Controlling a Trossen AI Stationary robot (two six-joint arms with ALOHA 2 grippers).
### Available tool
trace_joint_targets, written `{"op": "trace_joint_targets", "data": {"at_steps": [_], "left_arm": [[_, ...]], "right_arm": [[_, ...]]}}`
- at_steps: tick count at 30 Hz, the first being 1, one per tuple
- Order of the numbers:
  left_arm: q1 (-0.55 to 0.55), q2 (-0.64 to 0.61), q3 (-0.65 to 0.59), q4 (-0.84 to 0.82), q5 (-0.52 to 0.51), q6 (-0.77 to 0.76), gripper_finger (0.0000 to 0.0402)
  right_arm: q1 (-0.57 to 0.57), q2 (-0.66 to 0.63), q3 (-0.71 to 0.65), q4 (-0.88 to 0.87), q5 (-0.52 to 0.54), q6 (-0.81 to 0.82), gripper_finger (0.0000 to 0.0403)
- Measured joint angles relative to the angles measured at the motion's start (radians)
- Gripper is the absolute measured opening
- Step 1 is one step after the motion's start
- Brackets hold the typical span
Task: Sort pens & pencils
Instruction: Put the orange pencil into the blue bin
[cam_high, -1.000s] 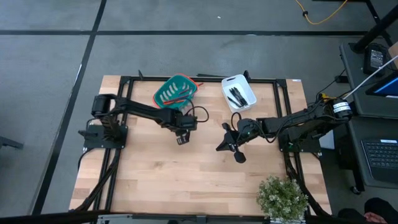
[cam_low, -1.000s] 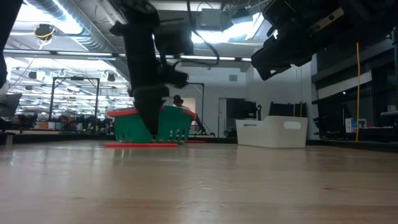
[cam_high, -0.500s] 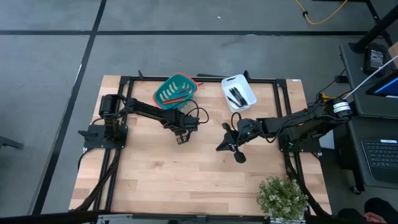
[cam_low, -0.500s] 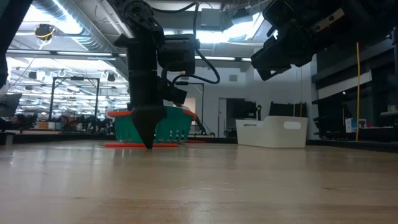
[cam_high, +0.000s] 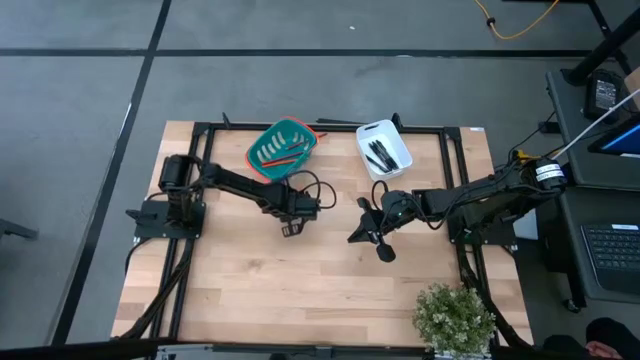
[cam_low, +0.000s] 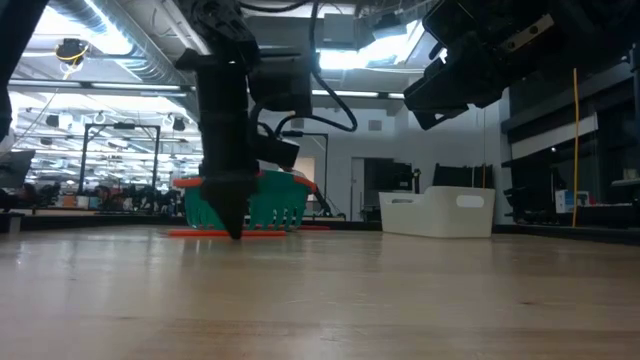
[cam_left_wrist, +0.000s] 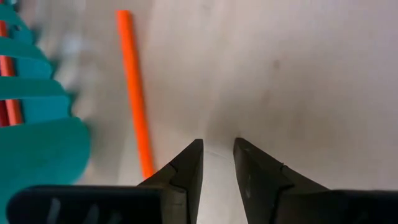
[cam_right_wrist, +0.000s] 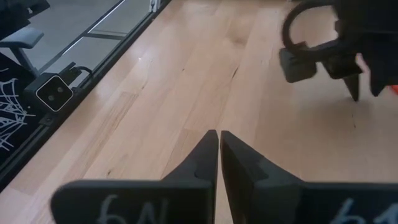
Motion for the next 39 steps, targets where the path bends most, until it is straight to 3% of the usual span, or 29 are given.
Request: {"op": "trace_joint_targets", "data": {"at_steps": [12, 20, 29, 39], "left_arm": [[-0.091, 0.001, 0.116, -0.151, -0.005, -0.032, 0.0080], [-0.169, 0.000, 0.101, -0.421, -0.161, -0.301, 0.0006], [-0.184, 0.000, 0.000, -0.383, -0.304, -0.467, 0.0002], [-0.139, 0.000, -0.075, -0.280, -0.349, -0.492, 0.0001]], "right_arm": [[0.000, 0.000, 0.000, -0.001, 0.000, 0.006, 0.0021], [0.000, 0.000, 0.000, -0.012, 0.000, 0.005, 0.0021], [0.000, 0.000, 0.000, -0.008, 0.000, 0.010, 0.0021], [0.000, 0.000, 0.000, -0.007, 0.000, 0.011, 0.0021]]}}
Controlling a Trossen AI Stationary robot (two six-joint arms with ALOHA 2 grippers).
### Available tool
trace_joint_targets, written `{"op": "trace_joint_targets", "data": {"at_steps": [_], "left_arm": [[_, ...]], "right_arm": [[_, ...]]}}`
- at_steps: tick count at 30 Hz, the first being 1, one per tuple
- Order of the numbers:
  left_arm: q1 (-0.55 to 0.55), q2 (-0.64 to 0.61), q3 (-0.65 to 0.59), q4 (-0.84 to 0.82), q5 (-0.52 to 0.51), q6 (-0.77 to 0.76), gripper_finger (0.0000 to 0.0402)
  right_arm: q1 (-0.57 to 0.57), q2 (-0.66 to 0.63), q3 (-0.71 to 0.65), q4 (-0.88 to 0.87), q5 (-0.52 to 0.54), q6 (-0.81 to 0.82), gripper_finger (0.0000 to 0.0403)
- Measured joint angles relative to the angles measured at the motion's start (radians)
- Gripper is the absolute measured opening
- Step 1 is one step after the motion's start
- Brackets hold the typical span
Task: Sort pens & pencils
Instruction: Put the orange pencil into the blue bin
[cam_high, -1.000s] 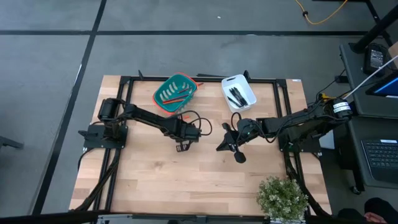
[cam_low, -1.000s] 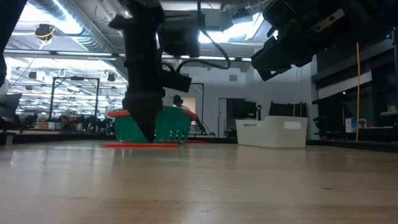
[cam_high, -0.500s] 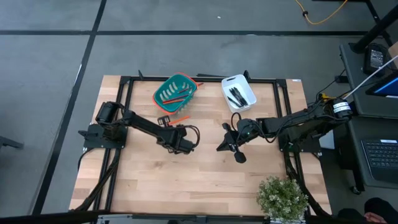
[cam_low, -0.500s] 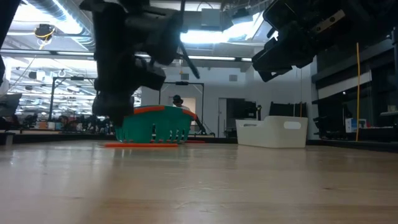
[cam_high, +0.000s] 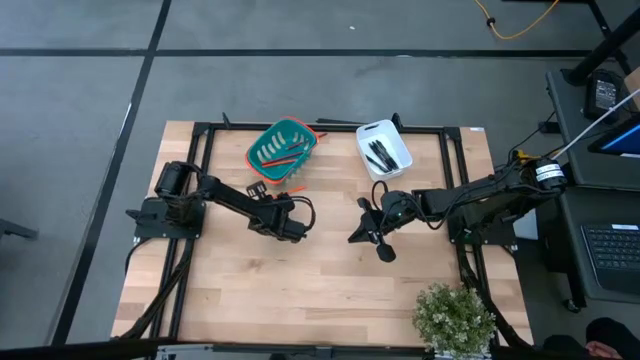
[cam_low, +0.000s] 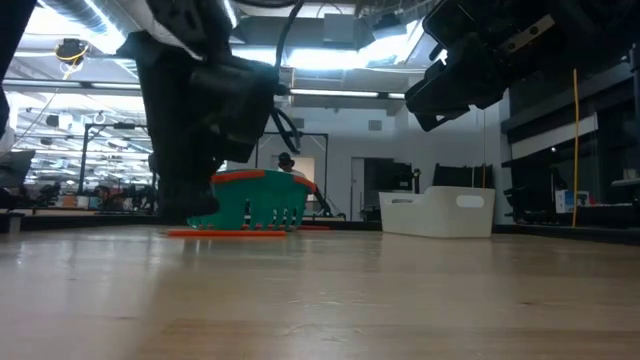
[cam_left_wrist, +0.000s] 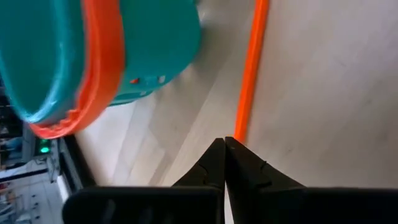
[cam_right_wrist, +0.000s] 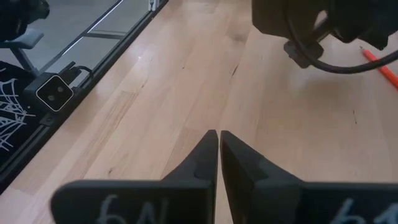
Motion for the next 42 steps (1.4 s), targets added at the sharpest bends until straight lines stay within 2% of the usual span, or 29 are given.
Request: {"op": "trace_joint_targets", "data": {"at_steps": [8, 15, 19, 27, 29, 38, 42], "left_arm": [[0.035, -0.002, -0.084, 0.193, 0.056, 0.098, 0.0000], [0.052, -0.010, -0.086, 0.222, 0.178, 0.220, 0.0000], [0.050, -0.005, -0.042, 0.214, 0.247, 0.293, 0.0000], [0.013, -0.048, 0.046, 0.329, 0.509, 0.399, 0.0000], [-0.003, -0.072, 0.046, 0.336, 0.506, 0.417, 0.0000], [-0.067, -0.149, 0.045, 0.148, 0.165, 0.267, 0.0000], [-0.068, -0.136, 0.044, 0.109, 0.113, 0.208, 0.0000]], "right_arm": [[0.000, 0.000, 0.000, 0.000, 0.000, 0.000, 0.0021], [0.000, 0.000, 0.000, 0.000, 0.000, 0.000, 0.0021], [0.000, 0.000, 0.000, 0.000, 0.000, 0.001, 0.0021], [0.001, 0.000, 0.000, 0.000, -0.001, 0.001, 0.0021], [0.001, 0.000, 0.000, -0.004, -0.001, 0.001, 0.0021], [0.017, 0.000, 0.000, 0.000, -0.001, -0.004, 0.0021], [0.016, 0.000, 0.000, 0.009, -0.001, -0.003, 0.0021]]}}
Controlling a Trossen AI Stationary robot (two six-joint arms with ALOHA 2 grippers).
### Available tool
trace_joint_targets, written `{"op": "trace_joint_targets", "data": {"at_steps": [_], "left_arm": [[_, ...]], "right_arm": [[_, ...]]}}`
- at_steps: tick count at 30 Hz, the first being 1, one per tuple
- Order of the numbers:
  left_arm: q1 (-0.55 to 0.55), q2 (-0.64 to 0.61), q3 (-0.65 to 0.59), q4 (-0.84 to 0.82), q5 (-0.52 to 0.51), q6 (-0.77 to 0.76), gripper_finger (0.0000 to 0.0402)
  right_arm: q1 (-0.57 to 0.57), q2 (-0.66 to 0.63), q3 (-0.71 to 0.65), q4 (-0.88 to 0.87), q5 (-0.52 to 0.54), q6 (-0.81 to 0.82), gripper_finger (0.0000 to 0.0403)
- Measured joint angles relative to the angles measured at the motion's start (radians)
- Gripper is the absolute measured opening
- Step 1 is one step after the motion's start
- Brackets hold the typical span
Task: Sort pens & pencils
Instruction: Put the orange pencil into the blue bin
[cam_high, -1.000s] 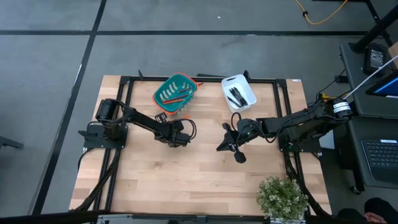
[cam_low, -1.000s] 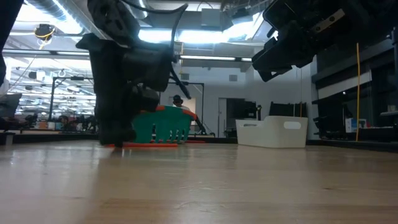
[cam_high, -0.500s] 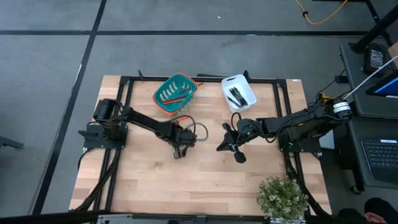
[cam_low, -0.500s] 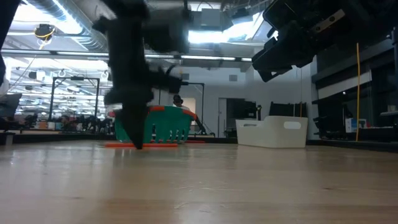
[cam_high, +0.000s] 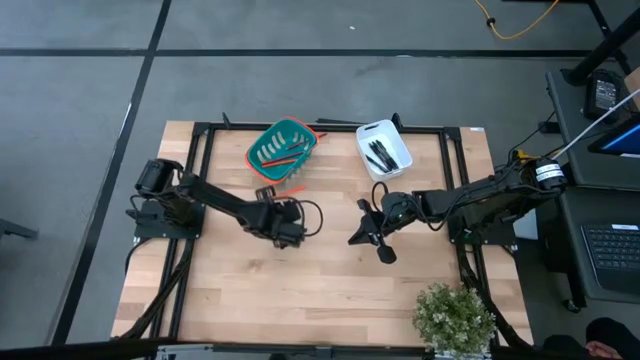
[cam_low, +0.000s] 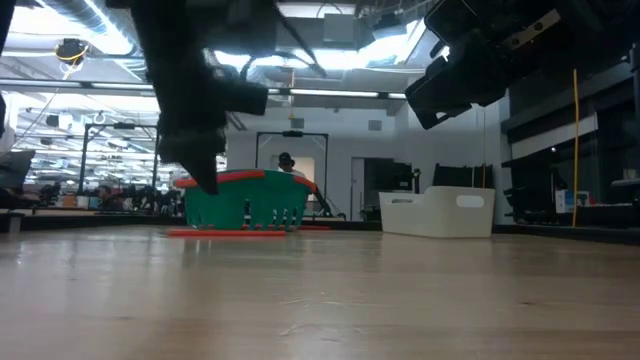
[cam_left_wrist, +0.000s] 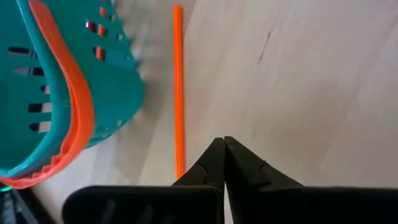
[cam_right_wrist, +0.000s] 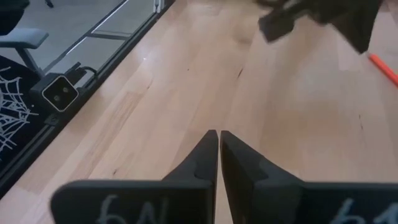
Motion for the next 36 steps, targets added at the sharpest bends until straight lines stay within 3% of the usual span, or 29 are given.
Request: {"op": "trace_joint_targets", "data": {"at_steps": [9, 20, 25, 30, 36], "left_arm": [[0.046, 0.044, -0.011, -0.122, -0.141, -0.082, 0.0000], [0.132, 0.047, -0.168, -0.038, -0.143, -0.112, 0.0000], [0.155, 0.047, -0.223, 0.067, -0.139, -0.105, 0.0000], [0.180, 0.042, -0.257, 0.178, -0.049, -0.025, 0.0000], [0.175, 0.037, -0.249, 0.183, 0.007, -0.004, 0.0000]], "right_arm": [[0.005, 0.000, 0.000, 0.006, 0.000, 0.021, 0.0021], [0.009, 0.000, 0.000, 0.006, 0.000, 0.019, 0.0021], [0.008, 0.000, 0.000, 0.006, 0.000, 0.018, 0.0021], [0.008, 0.000, 0.000, 0.006, 0.000, 0.019, 0.0021], [0.008, 0.000, 0.000, 0.006, 0.000, 0.021, 0.0021]]}}
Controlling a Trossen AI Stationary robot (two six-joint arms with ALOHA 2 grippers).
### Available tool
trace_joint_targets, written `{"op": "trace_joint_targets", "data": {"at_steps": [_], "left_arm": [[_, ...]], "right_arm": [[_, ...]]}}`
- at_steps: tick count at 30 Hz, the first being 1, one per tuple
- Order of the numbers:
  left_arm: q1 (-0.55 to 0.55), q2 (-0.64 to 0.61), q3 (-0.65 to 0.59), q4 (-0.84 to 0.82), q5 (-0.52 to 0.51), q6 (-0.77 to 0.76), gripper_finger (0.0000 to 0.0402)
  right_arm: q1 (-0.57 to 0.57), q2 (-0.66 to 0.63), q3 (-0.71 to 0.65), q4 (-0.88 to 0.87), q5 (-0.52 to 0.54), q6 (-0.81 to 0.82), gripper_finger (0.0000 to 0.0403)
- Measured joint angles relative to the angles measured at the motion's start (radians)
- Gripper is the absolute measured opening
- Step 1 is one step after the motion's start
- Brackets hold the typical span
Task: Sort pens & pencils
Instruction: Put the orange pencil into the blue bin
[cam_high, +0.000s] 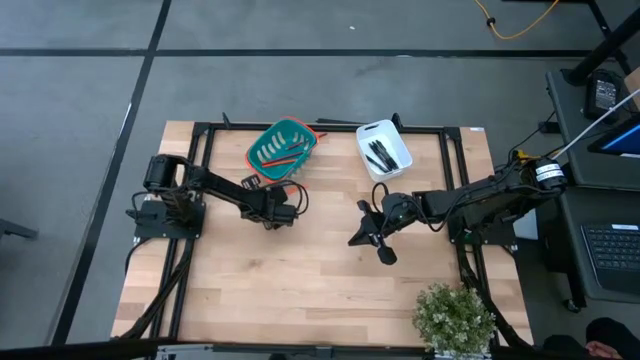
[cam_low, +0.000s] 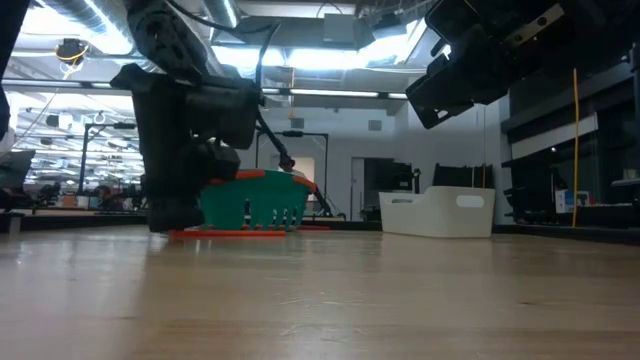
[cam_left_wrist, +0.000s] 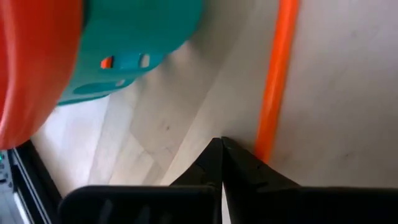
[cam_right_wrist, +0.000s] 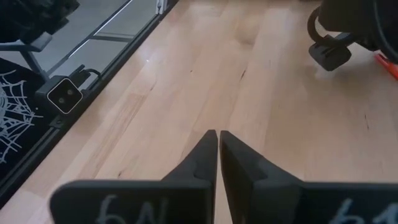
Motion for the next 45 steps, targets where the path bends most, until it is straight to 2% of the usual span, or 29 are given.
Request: {"op": "trace_joint_targets", "data": {"at_steps": [5, 9, 14, 17, 23, 28, 31, 33, 37, 45], "left_arm": [[-0.036, -0.011, 0.043, 0.021, 0.088, 0.028, 0.0000], [-0.067, -0.021, 0.077, 0.092, 0.200, 0.063, 0.0000], [-0.123, -0.025, 0.088, 0.328, 0.378, 0.173, 0.0000], [-0.147, -0.027, 0.090, 0.476, 0.428, 0.260, 0.0000], [-0.184, -0.046, 0.104, 0.524, 0.339, 0.318, 0.0000], [-0.202, -0.063, 0.142, 0.388, 0.187, 0.295, 0.0000], [-0.201, -0.064, 0.190, 0.294, 0.072, 0.204, 0.0000], [-0.201, -0.064, 0.216, 0.253, 0.032, 0.159, 0.0000], [-0.200, -0.064, 0.242, 0.263, 0.023, 0.145, 0.0003], [-0.193, -0.064, 0.245, 0.259, 0.102, 0.330, 0.0061]], "right_arm": [[0.000, 0.000, 0.000, 0.001, 0.000, -0.002, 0.0021], [0.000, 0.000, 0.000, 0.001, 0.000, -0.002, 0.0021], [0.000, 0.000, 0.000, 0.001, 0.000, -0.002, 0.0021], [0.000, 0.000, 0.000, 0.001, -0.001, 0.000, 0.0021], [0.008, 0.000, 0.000, 0.002, -0.009, 0.002, 0.0021], [0.007, 0.000, 0.000, 0.005, -0.008, 0.002, 0.0021], [0.007, 0.000, 0.000, 0.007, -0.008, 0.002, 0.0021], [0.007, 0.000, 0.000, 0.008, -0.008, 0.002, 0.0021], [0.007, 0.000, 0.000, 0.008, -0.008, 0.002, 0.0021], [0.007, 0.000, 0.000, 0.007, -0.008, 0.001, 0.0021]]}}
